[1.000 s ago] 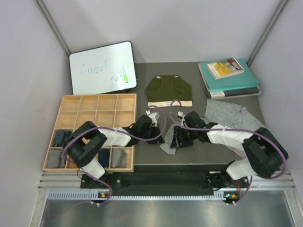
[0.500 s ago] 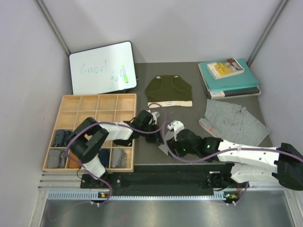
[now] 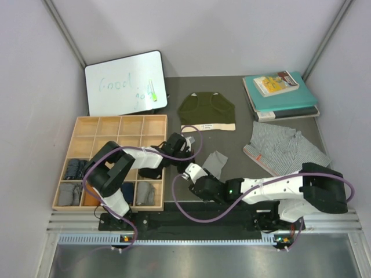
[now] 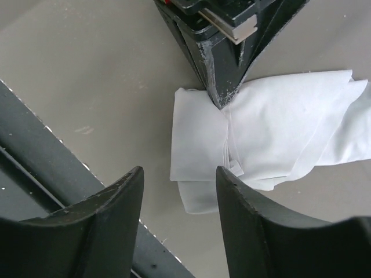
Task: Roll the underwear
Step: Roll the underwear to the center of the board.
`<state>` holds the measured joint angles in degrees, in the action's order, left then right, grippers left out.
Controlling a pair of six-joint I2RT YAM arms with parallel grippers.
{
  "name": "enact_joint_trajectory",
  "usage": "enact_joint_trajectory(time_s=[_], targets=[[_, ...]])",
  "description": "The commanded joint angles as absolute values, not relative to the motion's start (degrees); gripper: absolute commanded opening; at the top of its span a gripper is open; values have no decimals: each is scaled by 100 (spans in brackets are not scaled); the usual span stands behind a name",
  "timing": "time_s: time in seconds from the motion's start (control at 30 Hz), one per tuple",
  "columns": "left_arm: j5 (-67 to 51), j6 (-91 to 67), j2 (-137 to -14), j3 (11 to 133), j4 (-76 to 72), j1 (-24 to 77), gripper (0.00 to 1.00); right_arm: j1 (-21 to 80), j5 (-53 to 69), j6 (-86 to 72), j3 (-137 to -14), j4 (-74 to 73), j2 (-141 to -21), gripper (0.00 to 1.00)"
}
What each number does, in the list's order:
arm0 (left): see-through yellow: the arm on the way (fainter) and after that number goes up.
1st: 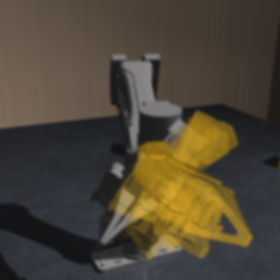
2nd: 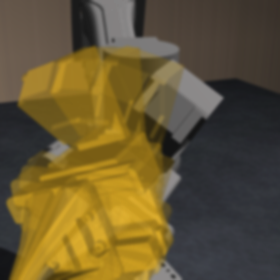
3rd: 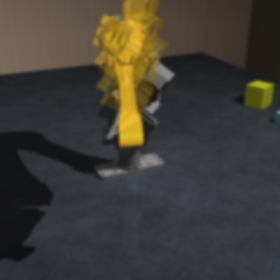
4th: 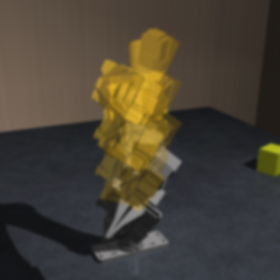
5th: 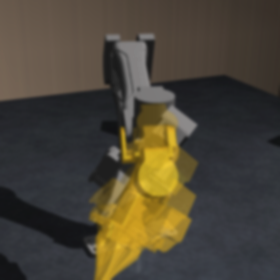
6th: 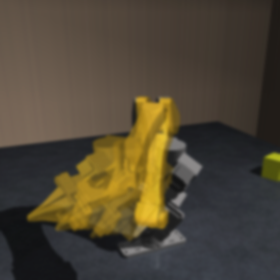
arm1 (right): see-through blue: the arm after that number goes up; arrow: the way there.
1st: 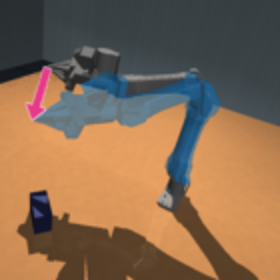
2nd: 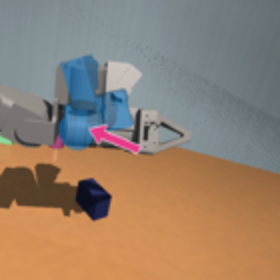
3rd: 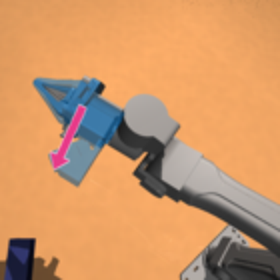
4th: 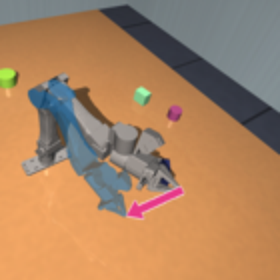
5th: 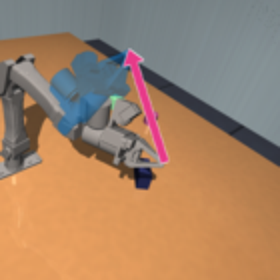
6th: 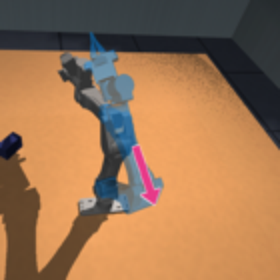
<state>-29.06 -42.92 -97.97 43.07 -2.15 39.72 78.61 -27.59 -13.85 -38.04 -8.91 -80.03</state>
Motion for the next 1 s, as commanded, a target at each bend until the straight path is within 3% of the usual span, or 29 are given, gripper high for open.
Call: enact_joint_trajectory(time_s=[0.0, 0.63, 0.83, 0.97], targets=[[-2900, -4140, -9844, 4438, 148, 3920, 0, 7945, -2866, -1169, -3990, -528, -8103, 50], [-2953, -4061, -9765, 4509, 255, 3894, 0, 7673, -2602, -1643, -4008, -993, -8929, 45], [-2944, -4025, -9721, 4500, 290, 3885, 0, 7366, -2057, -1679, -4008, -1107, -9228, 37], [-2927, -3999, -9686, 4474, 290, 3894, 0, 7295, -1741, -1661, -3990, -1125, -9334, 23]])
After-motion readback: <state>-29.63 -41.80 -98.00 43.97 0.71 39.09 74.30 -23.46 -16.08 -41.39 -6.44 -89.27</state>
